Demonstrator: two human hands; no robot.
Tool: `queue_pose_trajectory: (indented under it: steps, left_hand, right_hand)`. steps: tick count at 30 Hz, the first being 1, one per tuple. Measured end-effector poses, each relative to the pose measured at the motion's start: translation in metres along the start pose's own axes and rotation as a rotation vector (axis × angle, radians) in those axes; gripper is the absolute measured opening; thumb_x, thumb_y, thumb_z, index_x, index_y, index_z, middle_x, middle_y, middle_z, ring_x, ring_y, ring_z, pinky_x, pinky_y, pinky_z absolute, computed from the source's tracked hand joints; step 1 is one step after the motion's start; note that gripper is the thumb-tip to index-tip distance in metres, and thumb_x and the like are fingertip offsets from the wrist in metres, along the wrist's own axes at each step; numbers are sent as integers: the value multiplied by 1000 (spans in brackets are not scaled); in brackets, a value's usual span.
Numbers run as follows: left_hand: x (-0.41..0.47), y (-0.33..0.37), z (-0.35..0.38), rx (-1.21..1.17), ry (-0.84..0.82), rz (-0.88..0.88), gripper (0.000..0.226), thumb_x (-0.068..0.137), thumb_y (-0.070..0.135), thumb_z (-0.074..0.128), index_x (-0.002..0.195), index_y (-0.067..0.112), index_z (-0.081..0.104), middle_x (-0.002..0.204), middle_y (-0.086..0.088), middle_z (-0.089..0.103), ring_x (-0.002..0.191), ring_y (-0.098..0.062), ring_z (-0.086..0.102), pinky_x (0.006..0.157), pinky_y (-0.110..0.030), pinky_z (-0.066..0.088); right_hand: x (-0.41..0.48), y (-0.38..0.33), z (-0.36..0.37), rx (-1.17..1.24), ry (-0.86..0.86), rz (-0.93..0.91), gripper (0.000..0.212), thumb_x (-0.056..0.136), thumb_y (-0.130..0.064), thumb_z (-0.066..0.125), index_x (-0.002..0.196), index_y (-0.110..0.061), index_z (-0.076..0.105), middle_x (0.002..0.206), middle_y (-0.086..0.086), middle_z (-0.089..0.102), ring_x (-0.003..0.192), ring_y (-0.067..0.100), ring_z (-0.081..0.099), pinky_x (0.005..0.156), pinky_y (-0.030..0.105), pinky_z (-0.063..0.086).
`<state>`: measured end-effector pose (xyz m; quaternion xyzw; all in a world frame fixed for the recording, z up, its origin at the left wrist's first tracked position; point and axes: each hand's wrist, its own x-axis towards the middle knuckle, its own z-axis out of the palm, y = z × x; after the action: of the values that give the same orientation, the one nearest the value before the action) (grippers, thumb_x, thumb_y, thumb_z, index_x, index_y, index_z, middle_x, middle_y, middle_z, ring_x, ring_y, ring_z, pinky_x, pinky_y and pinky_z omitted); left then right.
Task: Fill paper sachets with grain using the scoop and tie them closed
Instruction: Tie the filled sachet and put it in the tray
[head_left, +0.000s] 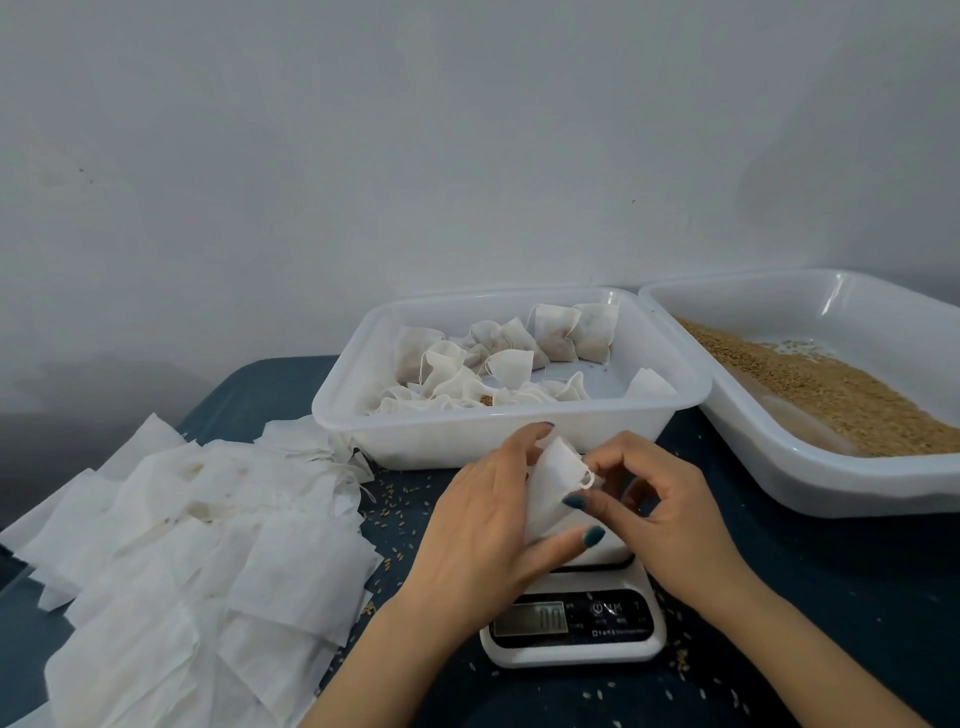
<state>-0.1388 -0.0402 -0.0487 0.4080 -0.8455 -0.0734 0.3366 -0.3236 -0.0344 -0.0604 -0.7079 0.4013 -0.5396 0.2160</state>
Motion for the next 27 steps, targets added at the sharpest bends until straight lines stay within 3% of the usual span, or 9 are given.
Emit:
queue_pose_trajectory:
  steps: [3,6,10,13,16,20,27]
  left_hand:
    - [2,-3,3,7,-15,7,76,81,60,59,141,17,42,118,12,58,106,-7,49,89,-17,34]
    - [3,-7,4,-9,10,-26,55,84,47,65,129,18,50,114,12,61,101,-9,52,85,-19,37]
    - [3,-14,5,-5,1,-64,42,83,29,74,119,17,54,108,11,58,98,-8,49,80,-12,33]
    - [3,-15,5,16,-18,-60,43,80,23,75,118,17,55,105,13,55,97,-10,49,77,-15,33]
    - [3,-13,5,48,-44,-33,45,78,26,77,118,16,56,106,8,58,96,-11,50,75,-18,32]
    - [3,-10,2,65,-32,-13,46,80,46,63,117,20,56,108,8,59,97,-10,51,78,-22,38]
    - [2,-17,0,87,-13,-60,44,80,38,74,117,23,56,111,11,58,100,-9,51,78,-19,39]
  right_hand:
    - [1,1,1,2,-14,-28,15,81,-29,72,91,-18,73,83,-1,62,71,17,58,57,31,48]
    - [1,2,3,26,-29,-39,11,84,-24,75,92,-17,74,84,0,61,70,15,57,54,27,45]
    - [-1,4,1,-103,-70,-82,32,80,-44,74,98,-18,73,92,-5,63,68,19,57,52,31,48]
    - [-5,4,1,-235,-103,-121,42,79,-50,71,109,-20,74,107,-13,66,84,15,61,62,29,52]
    - [-5,5,4,-306,-111,-195,33,81,-42,71,107,-21,76,108,-17,68,97,6,60,77,27,52]
    - [-3,11,2,-375,-84,-235,12,82,-21,74,93,-19,79,98,-18,70,95,6,58,74,30,52]
    - [-5,14,0,-468,-103,-257,27,94,-37,59,104,-17,75,104,-13,71,106,10,60,78,33,54]
